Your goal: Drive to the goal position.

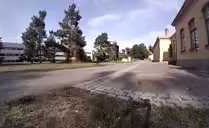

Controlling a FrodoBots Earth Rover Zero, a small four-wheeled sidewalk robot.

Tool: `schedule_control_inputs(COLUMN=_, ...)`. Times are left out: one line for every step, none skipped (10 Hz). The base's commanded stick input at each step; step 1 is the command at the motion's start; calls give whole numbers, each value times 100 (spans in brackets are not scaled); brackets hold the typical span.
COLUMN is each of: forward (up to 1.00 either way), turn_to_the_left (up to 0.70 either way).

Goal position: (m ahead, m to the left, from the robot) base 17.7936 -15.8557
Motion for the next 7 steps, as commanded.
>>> schedule_control_inputs(forward=0, turn_to_the_left=0)
schedule_control_inputs(forward=0, turn_to_the_left=0)
schedule_control_inputs(forward=0, turn_to_the_left=0)
schedule_control_inputs(forward=1, turn_to_the_left=0)
schedule_control_inputs(forward=12, turn_to_the_left=0)
schedule_control_inputs(forward=35, turn_to_the_left=0)
schedule_control_inputs(forward=45, turn_to_the_left=0)
